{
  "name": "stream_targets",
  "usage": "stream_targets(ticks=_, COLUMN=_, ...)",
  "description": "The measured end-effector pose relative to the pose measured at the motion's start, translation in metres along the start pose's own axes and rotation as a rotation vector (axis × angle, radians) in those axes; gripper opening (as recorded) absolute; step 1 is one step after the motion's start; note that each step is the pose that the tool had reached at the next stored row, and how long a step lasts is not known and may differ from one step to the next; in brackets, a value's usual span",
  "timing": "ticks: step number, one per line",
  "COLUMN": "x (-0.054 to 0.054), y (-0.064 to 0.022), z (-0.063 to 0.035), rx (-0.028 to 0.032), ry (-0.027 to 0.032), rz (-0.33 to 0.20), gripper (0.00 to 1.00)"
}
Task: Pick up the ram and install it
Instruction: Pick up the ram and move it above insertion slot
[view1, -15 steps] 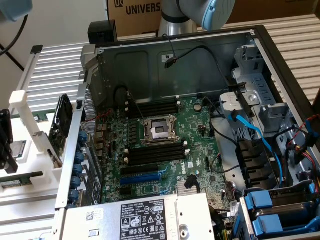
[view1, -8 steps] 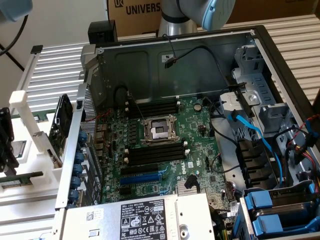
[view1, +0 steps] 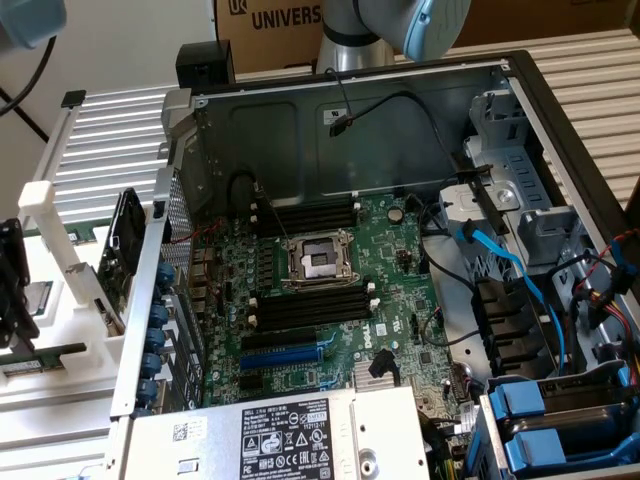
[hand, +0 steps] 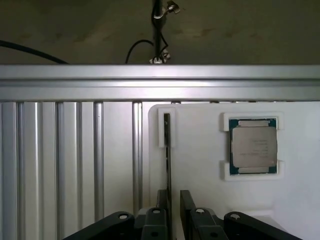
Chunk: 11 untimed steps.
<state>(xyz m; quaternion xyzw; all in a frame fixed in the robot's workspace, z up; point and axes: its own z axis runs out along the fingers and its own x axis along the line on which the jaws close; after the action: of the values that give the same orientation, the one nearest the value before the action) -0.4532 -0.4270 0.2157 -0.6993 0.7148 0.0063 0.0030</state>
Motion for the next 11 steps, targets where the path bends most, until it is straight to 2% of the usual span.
stream_targets(ticks=7, x=0.0004, y=0.0002, z=0.0050, rx=-0.0001, ry=0.0006, rz=0.000, gripper=0.24)
stream_targets(ticks=11, x=0.0005, y=0.0001, z=0.0088, rx=0.0002, ry=0.0046, rz=0.000, gripper=0.24)
